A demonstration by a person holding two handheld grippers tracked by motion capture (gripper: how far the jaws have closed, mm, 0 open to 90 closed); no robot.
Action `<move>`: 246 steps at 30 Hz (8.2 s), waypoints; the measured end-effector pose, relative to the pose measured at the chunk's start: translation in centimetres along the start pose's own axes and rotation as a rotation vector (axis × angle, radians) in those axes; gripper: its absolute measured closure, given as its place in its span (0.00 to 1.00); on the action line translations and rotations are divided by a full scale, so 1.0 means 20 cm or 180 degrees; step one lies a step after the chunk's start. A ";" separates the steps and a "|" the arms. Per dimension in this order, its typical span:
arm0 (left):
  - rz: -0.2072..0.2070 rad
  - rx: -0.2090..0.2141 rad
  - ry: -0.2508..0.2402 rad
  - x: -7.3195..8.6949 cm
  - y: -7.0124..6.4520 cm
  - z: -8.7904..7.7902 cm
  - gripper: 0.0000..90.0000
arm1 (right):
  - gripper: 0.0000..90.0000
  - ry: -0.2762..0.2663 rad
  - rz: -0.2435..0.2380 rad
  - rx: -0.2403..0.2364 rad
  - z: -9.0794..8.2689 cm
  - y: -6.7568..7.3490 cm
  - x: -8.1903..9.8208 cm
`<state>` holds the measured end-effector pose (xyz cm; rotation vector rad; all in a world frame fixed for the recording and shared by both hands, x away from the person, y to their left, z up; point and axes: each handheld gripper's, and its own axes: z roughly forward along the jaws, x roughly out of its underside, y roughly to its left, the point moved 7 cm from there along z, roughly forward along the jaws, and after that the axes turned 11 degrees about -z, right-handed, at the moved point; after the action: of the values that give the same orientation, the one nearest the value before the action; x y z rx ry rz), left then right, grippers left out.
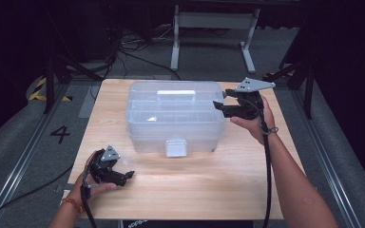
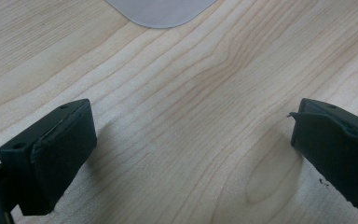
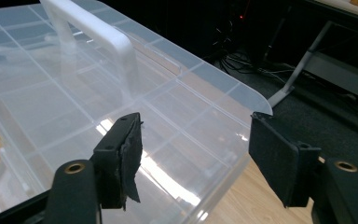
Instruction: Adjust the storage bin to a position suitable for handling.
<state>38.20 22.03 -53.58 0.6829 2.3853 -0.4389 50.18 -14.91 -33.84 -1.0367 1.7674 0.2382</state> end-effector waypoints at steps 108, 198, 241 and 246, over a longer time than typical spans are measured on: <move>-0.0019 -0.0080 -0.1067 -0.45 -0.05 -0.30 0.98 | 0.79 0.0591 -0.0426 -0.0354 0.38 0.08 -0.32; 0.0091 -0.0196 -0.1130 -0.60 -0.03 -0.35 0.98 | 0.44 0.0108 -0.0003 0.0128 -0.02 0.09 0.40; -0.0012 -0.0379 -0.0346 -0.04 0.10 -0.23 0.66 | 0.62 -0.0339 0.0069 0.0590 0.04 -0.01 0.21; -0.0215 -0.0304 -0.0362 0.01 0.12 -0.19 0.63 | 0.64 -0.0372 0.0120 0.0585 0.04 -0.03 0.18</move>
<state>37.58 25.85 -51.16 0.5218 2.3106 -0.3793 50.78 -16.72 -37.15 -0.8422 1.6703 0.1532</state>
